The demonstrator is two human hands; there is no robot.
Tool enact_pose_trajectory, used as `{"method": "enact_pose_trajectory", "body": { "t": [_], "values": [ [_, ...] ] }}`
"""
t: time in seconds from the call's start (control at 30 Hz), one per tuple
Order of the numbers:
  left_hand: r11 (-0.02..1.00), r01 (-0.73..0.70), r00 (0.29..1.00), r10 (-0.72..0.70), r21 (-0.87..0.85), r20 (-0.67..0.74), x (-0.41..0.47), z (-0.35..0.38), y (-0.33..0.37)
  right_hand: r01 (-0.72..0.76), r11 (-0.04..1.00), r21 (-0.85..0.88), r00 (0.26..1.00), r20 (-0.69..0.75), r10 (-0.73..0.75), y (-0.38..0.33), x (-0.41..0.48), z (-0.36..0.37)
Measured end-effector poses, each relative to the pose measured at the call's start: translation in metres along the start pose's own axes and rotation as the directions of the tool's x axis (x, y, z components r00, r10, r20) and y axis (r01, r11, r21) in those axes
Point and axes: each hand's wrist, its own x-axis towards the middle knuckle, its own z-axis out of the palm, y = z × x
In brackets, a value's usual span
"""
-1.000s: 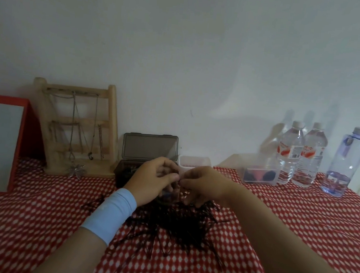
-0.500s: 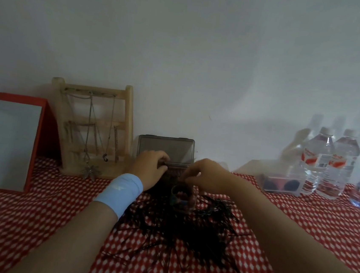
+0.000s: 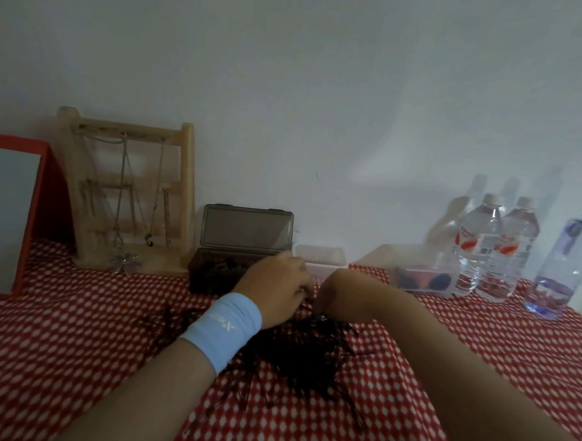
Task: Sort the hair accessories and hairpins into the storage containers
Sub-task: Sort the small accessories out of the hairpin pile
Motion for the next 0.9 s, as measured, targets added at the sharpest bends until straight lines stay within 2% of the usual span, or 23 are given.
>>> {"method": "enact_pose_trajectory", "body": {
  "t": [0.1, 0.17, 0.3, 0.43, 0.53, 0.63, 0.77, 0.9],
  "values": [
    [0.999, -0.032, 0.999, 0.031, 0.032, 0.036, -0.001, 0.002, 0.020, 0.045, 0.995, -0.092, 0.999, 0.025, -0.043, 0.008, -0.016, 0.005],
    [1.000, -0.008, 0.992, 0.009, -0.006, 0.124, -0.001, 0.001, 0.031, 0.055, 0.991, -0.118, 0.998, 0.001, -0.055, 0.011, -0.025, 0.007],
    [0.996, 0.059, 0.922, -0.027, -0.070, 0.385, -0.004, 0.005, 0.045, -0.005, 1.000, -0.012, 0.999, -0.044, 0.004, 0.016, -0.032, 0.008],
    [0.985, 0.134, 0.877, -0.069, -0.106, 0.475, -0.006, 0.004, 0.047, 0.032, 0.990, 0.140, 0.995, -0.103, -0.017, 0.021, -0.040, 0.003],
    [0.970, 0.192, 0.904, -0.115, -0.150, 0.411, -0.007, 0.001, 0.048, 0.029, 0.980, 0.199, 0.988, -0.154, 0.002, 0.021, -0.040, -0.002],
    [0.930, 0.264, 0.958, -0.221, -0.256, 0.184, -0.005, -0.005, 0.044, 0.020, 0.957, 0.288, 0.986, -0.165, 0.029, 0.016, -0.038, -0.006],
    [0.867, 0.290, 0.956, -0.276, -0.405, 0.094, 0.001, -0.016, 0.034, 0.089, 0.836, 0.541, 0.976, -0.216, 0.036, 0.003, -0.031, -0.012],
    [0.854, 0.360, 0.927, -0.372, -0.376, 0.042, 0.005, -0.030, 0.006, 0.114, 0.735, 0.668, 0.966, -0.248, 0.075, -0.015, -0.008, -0.016]
  ]
}}
